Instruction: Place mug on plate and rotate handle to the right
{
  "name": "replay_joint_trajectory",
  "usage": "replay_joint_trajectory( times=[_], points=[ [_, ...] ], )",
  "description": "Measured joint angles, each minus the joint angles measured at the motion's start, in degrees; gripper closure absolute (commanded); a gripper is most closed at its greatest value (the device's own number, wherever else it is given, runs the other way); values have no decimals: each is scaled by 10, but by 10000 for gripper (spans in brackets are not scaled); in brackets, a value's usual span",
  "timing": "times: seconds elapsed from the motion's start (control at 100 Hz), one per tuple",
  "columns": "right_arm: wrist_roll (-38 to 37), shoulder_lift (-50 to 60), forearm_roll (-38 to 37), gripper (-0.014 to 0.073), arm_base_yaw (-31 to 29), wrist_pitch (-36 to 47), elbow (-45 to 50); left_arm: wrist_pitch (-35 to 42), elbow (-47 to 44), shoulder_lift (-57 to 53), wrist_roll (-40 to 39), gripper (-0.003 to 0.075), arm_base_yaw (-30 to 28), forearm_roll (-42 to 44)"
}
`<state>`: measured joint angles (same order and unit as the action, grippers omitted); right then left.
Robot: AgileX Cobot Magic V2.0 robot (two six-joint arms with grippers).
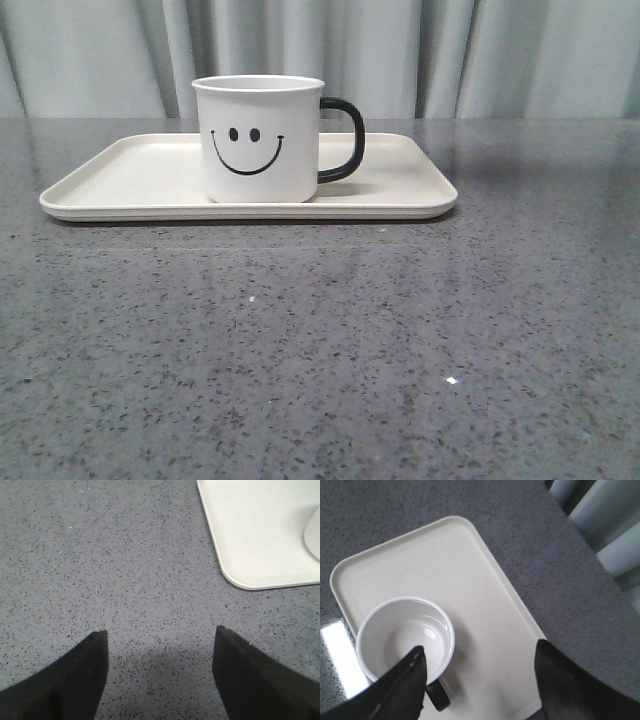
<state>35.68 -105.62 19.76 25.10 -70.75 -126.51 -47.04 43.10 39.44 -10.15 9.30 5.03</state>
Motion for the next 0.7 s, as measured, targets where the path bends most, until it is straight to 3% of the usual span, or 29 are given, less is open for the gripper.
replay_joint_trajectory(
  times=[0.16, 0.37, 0.56, 0.7],
  points=[
    [-24, 88, -47, 120, 0, 30, 66, 0, 0, 0, 0, 281, 0, 0],
    [-66, 224, -121, 120, 0, 142, 267, 0, 0, 0, 0, 281, 0, 0],
    [-91, 356, -131, 120, 0, 269, 452, 0, 0, 0, 0, 281, 0, 0],
    [-130, 433, -135, 120, 0, 286, 539, 0, 0, 0, 0, 281, 0, 0]
  ],
)
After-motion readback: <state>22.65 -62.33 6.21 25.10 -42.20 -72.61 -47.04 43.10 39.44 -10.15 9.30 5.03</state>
